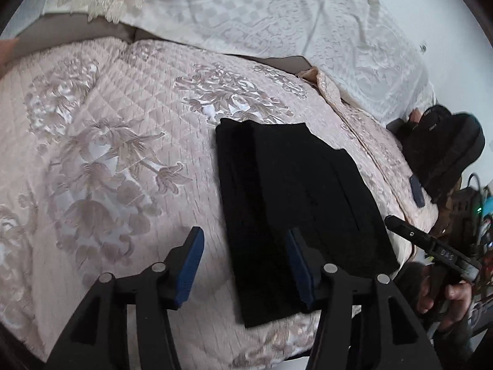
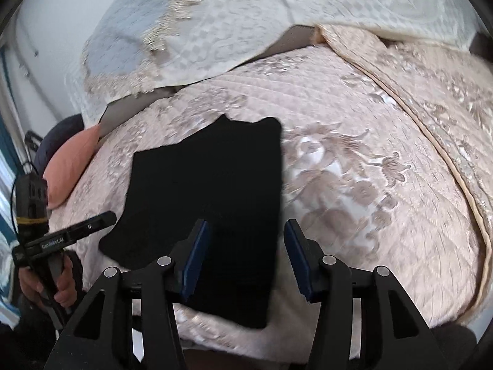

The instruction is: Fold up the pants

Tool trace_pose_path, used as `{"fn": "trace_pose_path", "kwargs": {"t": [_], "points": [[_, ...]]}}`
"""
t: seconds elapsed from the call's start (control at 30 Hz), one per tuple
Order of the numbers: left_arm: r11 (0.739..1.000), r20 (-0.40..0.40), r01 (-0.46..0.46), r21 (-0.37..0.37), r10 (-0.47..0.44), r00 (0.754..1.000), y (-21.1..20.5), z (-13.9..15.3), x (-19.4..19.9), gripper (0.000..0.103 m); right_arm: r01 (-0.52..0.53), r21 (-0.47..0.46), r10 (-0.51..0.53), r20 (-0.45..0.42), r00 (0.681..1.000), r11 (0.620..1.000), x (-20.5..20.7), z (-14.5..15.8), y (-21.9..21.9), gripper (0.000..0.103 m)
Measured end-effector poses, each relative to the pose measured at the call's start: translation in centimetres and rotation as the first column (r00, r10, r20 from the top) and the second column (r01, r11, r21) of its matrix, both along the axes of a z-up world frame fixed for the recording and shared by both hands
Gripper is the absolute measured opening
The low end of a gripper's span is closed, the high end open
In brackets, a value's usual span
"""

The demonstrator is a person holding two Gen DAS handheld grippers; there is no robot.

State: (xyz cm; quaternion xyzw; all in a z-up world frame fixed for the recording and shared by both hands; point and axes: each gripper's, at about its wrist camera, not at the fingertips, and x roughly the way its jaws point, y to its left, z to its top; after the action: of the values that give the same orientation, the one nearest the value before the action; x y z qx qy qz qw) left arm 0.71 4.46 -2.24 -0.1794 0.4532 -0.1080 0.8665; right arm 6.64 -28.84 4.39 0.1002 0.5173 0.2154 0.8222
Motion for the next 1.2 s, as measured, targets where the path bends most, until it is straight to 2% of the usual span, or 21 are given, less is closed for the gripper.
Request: {"fn": "trace_pose_path", "kwargs": {"t": [0.07, 0.13, 0.3, 0.47, 0.5, 0.53, 0.63, 0.7, 0.83, 0.97, 1.1, 1.2], "points": [[0.998, -0.012, 0.016, -0.068, -0.017, 1.000, 0.2, -0.5, 0.9, 0.061, 0.016, 0.017, -0.016, -0.027, 1.000, 1.000, 1.0, -0.9, -0.6, 0.052], [0.996, -0.018, 0.016, -0.091, -0.018, 1.000, 0.1, -0.9, 1.7, 0.062, 0.025, 0.043, -0.022, -0.060, 0.998, 0.999, 1.8, -1.7, -1.0, 0.052], [0.998, -0.003, 0.031, -0.063, -0.032, 0.999, -0.9, -1.2, 3.7, 0.062, 0.006, 0.111, 0.003, -0.078, 0.997, 0.994, 3.1, -2.3, -1.1, 0.052], [0.997, 0.005, 0.039, -0.070, -0.039, 0.999, -1.5, -1.9, 5.3, 0.064, -0.034, 0.140, 0.049, -0.102, 0.994, 0.990, 4.4, -3.3, 0.1, 0.052], [0.997, 0.004, 0.039, -0.064, -0.039, 0.999, -1.6, -1.8, 5.4, 0.061, -0.048, 0.141, 0.063, -0.104, 0.993, 0.989, 4.6, -3.4, 0.5, 0.052], [0.997, 0.010, 0.044, -0.055, -0.044, 0.999, -1.8, -1.6, 5.3, 0.052, -0.062, 0.138, 0.077, -0.105, 0.992, 0.988, 4.7, -3.4, 0.9, 0.051], [0.997, 0.026, 0.051, -0.061, -0.050, 0.998, -1.9, -0.8, 5.0, 0.035, -0.083, 0.135, 0.097, -0.105, 0.990, 0.987, 4.9, -3.1, 1.9, 0.025], [0.996, 0.040, 0.053, -0.066, -0.051, 0.998, -1.7, -0.2, 4.9, 0.029, -0.080, 0.135, 0.092, -0.089, 0.992, 0.988, 4.9, -2.4, 1.9, 0.015], [0.996, 0.074, 0.066, -0.056, -0.062, 0.995, -1.9, 1.6, 4.8, 0.023, -0.100, 0.164, 0.108, -0.039, 0.993, 0.981, 4.6, -0.2, 2.4, 0.013], [0.998, 0.120, 0.061, -0.031, -0.056, 0.991, -1.0, 3.5, 5.2, 0.022, -0.140, 0.178, 0.140, 0.008, 0.990, 0.974, 5.1, 1.8, 4.1, 0.013], [0.999, 0.147, 0.027, -0.024, -0.023, 0.989, 1.6, 5.2, 7.1, 0.022, -0.177, 0.182, 0.170, 0.052, 0.984, 0.967, 7.3, 3.1, 6.7, 0.013], [1.000, 0.168, 0.004, 0.015, -0.007, 0.986, 3.5, 6.1, 8.8, 0.023, -0.194, 0.198, 0.186, 0.060, 0.981, 0.961, 9.3, 3.1, 8.5, 0.013]]}}
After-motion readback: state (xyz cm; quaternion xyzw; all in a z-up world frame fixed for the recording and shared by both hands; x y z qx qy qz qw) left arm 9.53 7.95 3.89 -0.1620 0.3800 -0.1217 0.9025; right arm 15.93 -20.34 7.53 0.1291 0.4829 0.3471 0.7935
